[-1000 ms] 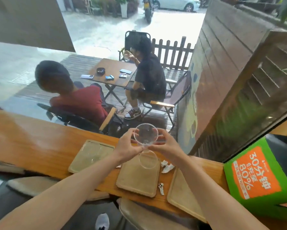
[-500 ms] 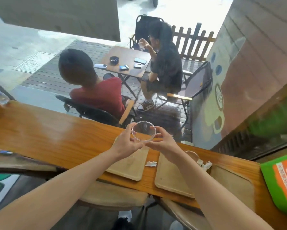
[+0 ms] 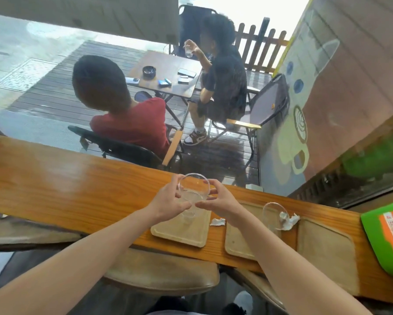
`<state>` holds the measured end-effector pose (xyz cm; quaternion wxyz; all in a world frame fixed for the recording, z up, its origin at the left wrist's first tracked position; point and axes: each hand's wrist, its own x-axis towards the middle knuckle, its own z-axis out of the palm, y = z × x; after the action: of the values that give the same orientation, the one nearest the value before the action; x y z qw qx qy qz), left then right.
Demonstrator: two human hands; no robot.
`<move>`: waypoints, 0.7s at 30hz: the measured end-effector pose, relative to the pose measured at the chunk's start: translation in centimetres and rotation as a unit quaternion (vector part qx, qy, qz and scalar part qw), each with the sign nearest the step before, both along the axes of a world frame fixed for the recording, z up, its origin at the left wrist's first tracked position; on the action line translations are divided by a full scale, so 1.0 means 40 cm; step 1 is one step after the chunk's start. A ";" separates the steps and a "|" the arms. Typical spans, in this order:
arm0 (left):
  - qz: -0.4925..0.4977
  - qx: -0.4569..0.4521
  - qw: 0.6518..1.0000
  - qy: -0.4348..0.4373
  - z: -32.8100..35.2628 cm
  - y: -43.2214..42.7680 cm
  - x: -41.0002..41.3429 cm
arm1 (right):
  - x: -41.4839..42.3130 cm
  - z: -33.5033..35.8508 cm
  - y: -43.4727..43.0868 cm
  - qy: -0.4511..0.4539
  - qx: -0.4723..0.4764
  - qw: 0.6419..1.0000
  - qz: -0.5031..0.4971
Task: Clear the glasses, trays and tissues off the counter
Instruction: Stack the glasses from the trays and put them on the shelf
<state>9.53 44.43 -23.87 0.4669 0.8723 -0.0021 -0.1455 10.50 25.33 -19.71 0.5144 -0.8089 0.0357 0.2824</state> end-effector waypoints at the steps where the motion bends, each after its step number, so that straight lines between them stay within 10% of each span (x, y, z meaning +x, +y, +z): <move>1: -0.003 0.011 1.000 0.001 -0.011 0.000 -0.002 | -0.001 -0.010 0.003 -0.002 -0.020 1.000 0.008; 9: -0.035 0.074 0.996 0.017 -0.076 -0.013 -0.019 | -0.017 -0.102 0.022 -0.034 -0.166 0.984 0.052; 21: -0.081 0.066 0.993 0.056 -0.113 -0.015 -0.036 | -0.052 -0.181 0.019 -0.011 -0.145 0.989 0.026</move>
<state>8.08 43.83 -28.38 0.3945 0.8887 -0.0371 -0.2309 8.43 26.07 -26.93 0.3849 -0.8786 0.0494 0.2785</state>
